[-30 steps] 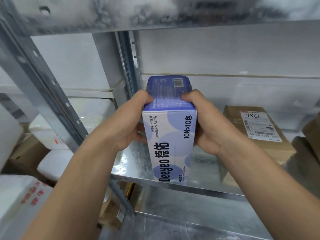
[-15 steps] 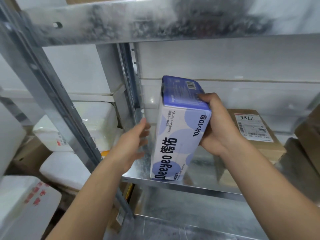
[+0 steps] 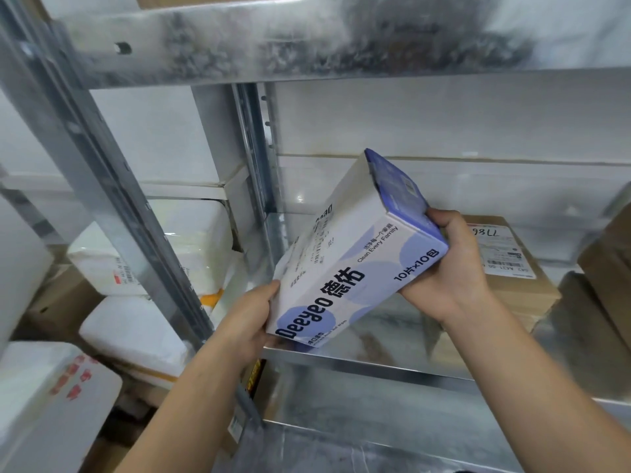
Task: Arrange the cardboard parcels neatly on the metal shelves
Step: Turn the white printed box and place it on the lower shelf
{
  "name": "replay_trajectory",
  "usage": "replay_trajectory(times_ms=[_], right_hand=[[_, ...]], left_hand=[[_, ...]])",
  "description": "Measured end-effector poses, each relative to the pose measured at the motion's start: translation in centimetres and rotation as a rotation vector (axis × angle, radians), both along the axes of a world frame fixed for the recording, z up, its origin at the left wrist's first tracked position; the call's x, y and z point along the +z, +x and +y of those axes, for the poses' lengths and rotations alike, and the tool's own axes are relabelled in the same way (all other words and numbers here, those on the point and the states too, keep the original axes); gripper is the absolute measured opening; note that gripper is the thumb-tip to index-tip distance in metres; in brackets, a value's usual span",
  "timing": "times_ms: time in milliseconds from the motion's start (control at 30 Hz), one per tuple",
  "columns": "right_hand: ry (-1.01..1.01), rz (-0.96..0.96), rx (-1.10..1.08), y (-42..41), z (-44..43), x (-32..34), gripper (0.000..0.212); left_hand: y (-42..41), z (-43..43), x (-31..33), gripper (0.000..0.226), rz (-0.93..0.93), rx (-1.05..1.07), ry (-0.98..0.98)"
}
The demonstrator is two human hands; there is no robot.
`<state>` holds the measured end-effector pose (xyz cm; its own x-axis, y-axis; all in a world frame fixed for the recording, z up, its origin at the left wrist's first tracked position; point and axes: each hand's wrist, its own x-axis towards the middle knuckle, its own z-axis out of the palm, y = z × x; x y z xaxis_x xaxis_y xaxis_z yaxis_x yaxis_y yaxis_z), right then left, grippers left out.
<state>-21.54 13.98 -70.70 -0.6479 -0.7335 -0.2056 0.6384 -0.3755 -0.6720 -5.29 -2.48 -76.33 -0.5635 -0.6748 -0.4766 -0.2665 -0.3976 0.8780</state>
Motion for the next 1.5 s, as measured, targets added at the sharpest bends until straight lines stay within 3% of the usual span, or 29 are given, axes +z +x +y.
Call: replay_trajectory(times_ms=[133, 300, 500, 767, 1500], right_hand=[[-0.009, -0.017, -0.025, -0.3, 0.2, -1.2, 0.015], [0.007, 0.011, -0.090, -0.6, 0.0, -2.8, 0.037], [0.193, 0.227, -0.148, -0.7, -0.2, -4.8, 0.037], [0.428, 0.370, -0.220, -0.4, -0.7, -6.5, 0.034], [0.548, 0.240, -0.157, -0.9, -2.2, -8.7, 0.026]], left_hand=[[0.4, -0.9, 0.5, 0.023, 0.018, 0.034, -0.035], [0.5, -2.3, 0.3, 0.022, 0.067, 0.149, -0.070], [0.6, -3.7, 0.2, 0.029, 0.136, 0.218, -0.139], [0.4, -4.9, 0.2, 0.030, 0.140, 0.237, -0.242], [-1.9, -5.4, 0.5, 0.022, 0.077, 0.162, -0.333]])
